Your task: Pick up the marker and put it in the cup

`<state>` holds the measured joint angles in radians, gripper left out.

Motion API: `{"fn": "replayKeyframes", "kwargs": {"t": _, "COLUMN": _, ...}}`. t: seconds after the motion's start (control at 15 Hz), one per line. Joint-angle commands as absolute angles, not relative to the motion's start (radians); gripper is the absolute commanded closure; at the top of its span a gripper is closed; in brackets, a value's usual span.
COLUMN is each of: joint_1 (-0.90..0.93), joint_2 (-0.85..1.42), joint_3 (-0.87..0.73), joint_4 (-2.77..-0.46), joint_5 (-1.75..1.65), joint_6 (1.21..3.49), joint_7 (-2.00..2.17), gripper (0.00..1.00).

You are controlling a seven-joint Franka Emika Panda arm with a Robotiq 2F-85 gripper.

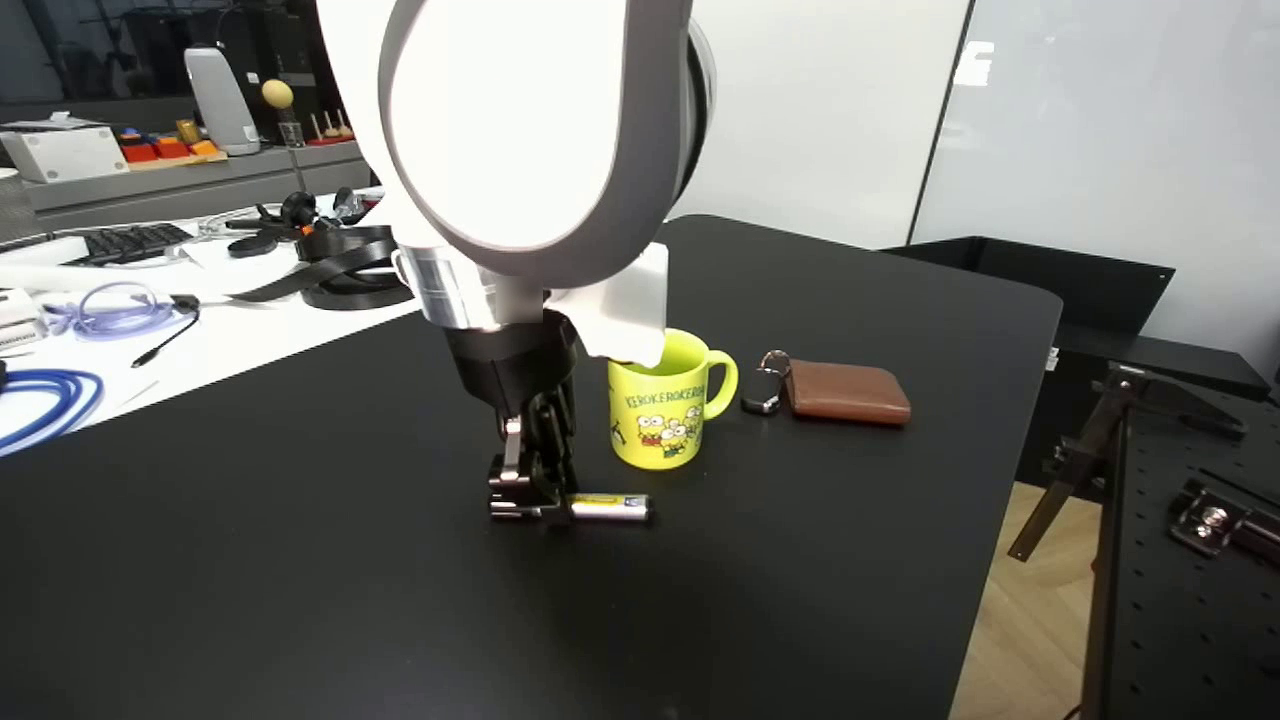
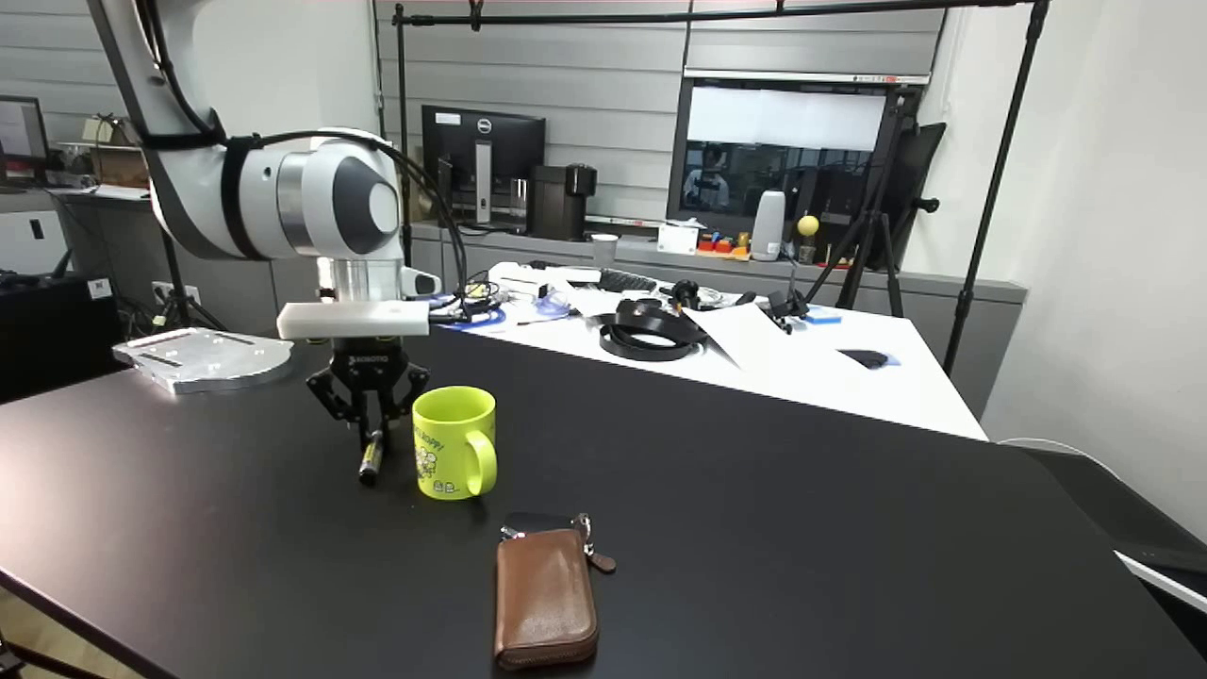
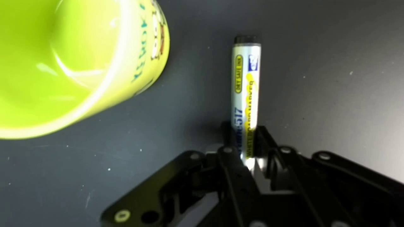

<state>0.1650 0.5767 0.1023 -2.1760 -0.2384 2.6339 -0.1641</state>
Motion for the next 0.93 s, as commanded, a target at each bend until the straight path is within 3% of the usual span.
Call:
{"fn": "replayKeyframes", "kwargs": {"t": 0.0, "joint_1": 0.173, "joint_2": 0.562, "joint_3": 0.088, "joint_4": -2.172, "joint_5": -0.246, "joint_6": 2.619, "joint_7": -0.149, "gripper": 0.95}}
{"fn": "replayKeyframes", "kwargs": {"t": 0.33, "joint_1": 0.203, "joint_2": 0.462, "joint_3": 0.088, "joint_4": -2.192, "joint_5": -0.253, "joint_6": 2.535, "joint_7": -0.121, "gripper": 0.95}}
{"fn": "replayKeyframes", "kwargs": {"t": 0.87, "joint_1": 0.216, "joint_2": 0.207, "joint_3": 0.105, "joint_4": -2.188, "joint_5": -0.184, "joint_6": 2.197, "joint_7": 0.07, "gripper": 0.95}}
